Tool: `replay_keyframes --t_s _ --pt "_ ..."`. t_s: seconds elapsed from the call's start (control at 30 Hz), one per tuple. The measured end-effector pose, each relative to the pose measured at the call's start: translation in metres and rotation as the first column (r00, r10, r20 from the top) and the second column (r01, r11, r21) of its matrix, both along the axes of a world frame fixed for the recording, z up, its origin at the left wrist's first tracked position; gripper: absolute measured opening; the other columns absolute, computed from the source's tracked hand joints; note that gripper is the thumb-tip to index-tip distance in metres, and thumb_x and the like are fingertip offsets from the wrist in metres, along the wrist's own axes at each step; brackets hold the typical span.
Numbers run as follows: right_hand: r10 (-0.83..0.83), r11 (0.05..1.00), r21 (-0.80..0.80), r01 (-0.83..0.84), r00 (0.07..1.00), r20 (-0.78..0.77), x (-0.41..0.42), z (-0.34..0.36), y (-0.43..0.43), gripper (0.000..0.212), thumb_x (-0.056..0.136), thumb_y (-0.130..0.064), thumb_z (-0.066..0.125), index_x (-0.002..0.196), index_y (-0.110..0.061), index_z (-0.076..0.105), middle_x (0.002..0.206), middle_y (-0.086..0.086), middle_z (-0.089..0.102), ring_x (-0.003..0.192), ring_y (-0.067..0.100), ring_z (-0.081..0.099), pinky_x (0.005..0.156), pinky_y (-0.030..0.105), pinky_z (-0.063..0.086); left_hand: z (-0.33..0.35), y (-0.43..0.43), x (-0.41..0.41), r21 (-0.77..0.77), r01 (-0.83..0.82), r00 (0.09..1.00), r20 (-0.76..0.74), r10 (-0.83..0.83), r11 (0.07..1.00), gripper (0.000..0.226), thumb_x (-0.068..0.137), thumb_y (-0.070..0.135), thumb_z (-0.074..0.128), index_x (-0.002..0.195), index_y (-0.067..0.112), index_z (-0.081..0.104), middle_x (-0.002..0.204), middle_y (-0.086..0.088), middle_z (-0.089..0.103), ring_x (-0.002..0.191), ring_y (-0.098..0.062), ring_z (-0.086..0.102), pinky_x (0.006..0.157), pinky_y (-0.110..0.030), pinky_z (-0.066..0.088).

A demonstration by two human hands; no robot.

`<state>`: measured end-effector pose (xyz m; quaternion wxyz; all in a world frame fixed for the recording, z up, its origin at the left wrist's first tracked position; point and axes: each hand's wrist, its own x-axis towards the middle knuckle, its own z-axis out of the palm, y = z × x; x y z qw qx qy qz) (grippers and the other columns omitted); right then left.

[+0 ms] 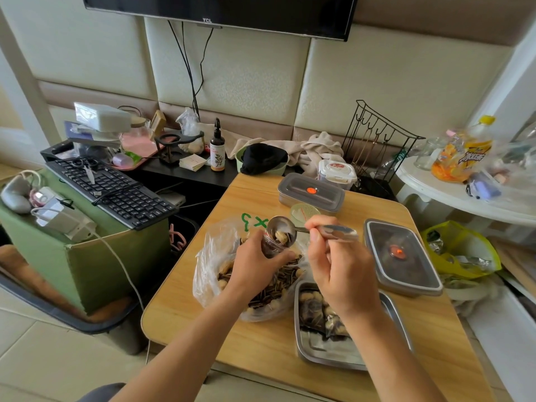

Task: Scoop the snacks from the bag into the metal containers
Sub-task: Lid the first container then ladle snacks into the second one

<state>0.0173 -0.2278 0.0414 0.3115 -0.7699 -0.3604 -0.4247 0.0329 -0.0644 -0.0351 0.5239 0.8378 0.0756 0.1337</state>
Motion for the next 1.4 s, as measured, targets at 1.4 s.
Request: replay_keyframes --t_s 1.4 --pt "-0.051 0.998 0.020 0.063 0.920 -0.389 0.023 -0.025 -0.008 0.028 0.107 -0.023 0.044 0.096 -0.009 0.066 0.074 -0.005 0.063 0.055 0.002 0.059 0.049 0.019 0.046 0.037 0.044 -0.024 -0.065 -0.183 0.979 0.081 0.188 0.981 0.019 0.103 0.038 0.058 0.110 0.020 0.058 0.096 0.004 0.070 0.083 -0.015 0.069 0.078 -0.044 0.061"
